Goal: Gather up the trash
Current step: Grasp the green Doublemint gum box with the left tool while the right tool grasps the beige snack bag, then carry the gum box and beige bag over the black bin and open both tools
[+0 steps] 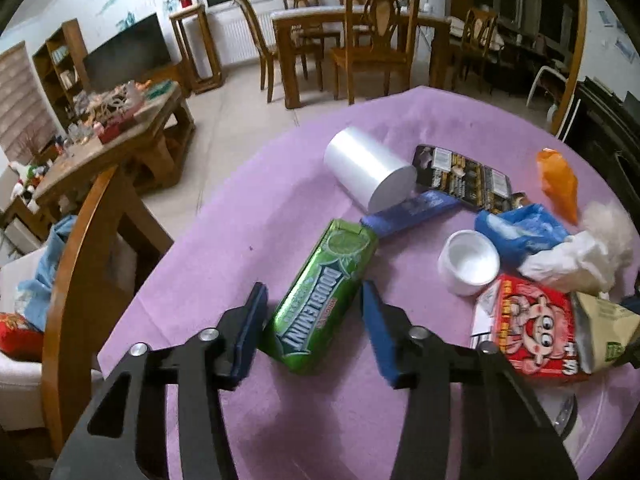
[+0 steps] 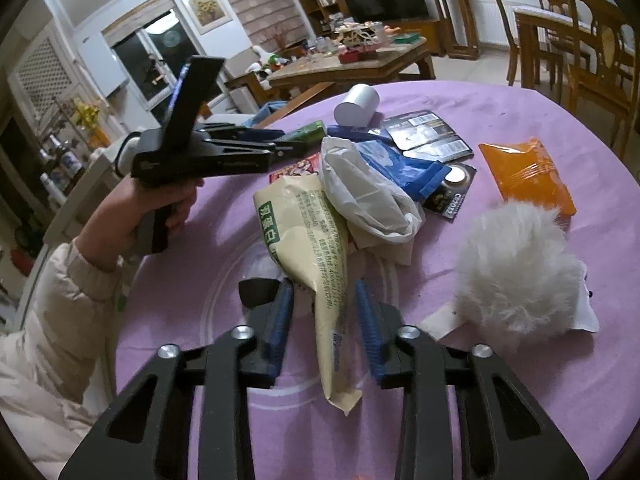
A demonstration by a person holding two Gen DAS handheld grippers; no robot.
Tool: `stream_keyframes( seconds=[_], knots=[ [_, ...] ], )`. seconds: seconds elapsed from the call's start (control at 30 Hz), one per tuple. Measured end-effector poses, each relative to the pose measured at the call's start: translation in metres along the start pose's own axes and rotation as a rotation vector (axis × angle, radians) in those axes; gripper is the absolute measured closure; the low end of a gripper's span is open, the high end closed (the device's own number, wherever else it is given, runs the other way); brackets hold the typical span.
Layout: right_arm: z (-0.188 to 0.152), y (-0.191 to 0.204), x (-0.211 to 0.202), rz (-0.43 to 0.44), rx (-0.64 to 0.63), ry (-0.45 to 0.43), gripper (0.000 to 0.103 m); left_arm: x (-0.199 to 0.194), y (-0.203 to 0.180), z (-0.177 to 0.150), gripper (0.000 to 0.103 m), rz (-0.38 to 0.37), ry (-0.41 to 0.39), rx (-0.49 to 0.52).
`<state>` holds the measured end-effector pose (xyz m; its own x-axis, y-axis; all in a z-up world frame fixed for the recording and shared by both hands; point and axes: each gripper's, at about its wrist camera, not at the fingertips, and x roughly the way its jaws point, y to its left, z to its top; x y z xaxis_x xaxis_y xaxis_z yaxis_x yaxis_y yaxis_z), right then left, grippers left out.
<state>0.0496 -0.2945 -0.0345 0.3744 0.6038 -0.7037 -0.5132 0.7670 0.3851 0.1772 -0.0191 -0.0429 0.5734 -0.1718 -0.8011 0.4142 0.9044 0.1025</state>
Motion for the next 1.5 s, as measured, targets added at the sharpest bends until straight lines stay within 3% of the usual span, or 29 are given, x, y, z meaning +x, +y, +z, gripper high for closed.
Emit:
stream_keyframes(
  seconds=[0.13,0.37,0.63,0.87,1.1,1.5],
  knots=[
    [0.000,0.002,-0.002,0.006,0.000,-0.010,0.082,-0.004,-0.002,-0.004,0.072,-0.001,-0.001,0.008],
    [0.000,0.006,-0.019,0.030,0.002,-0.037,0.083,-0.032,0.002,-0.016,0.073,-0.066,-0.068,-0.066],
    [-0.010,0.007,-0.060,0.049,0.018,-0.115,0.083,-0.090,-0.023,-0.019,0.073,-0.140,-0.201,-0.107],
    [-0.021,-0.017,-0.121,0.005,0.097,-0.254,0.083,-0.126,-0.078,0.001,0.073,-0.222,-0.299,-0.078],
    [-0.048,-0.058,-0.195,-0.095,0.188,-0.377,0.083,-0.132,-0.156,0.027,0.073,-0.310,-0.346,0.002],
    [-0.121,-0.128,-0.299,-0.263,0.349,-0.526,0.083,-0.100,-0.290,0.062,0.073,-0.551,-0.323,0.080]
  ],
)
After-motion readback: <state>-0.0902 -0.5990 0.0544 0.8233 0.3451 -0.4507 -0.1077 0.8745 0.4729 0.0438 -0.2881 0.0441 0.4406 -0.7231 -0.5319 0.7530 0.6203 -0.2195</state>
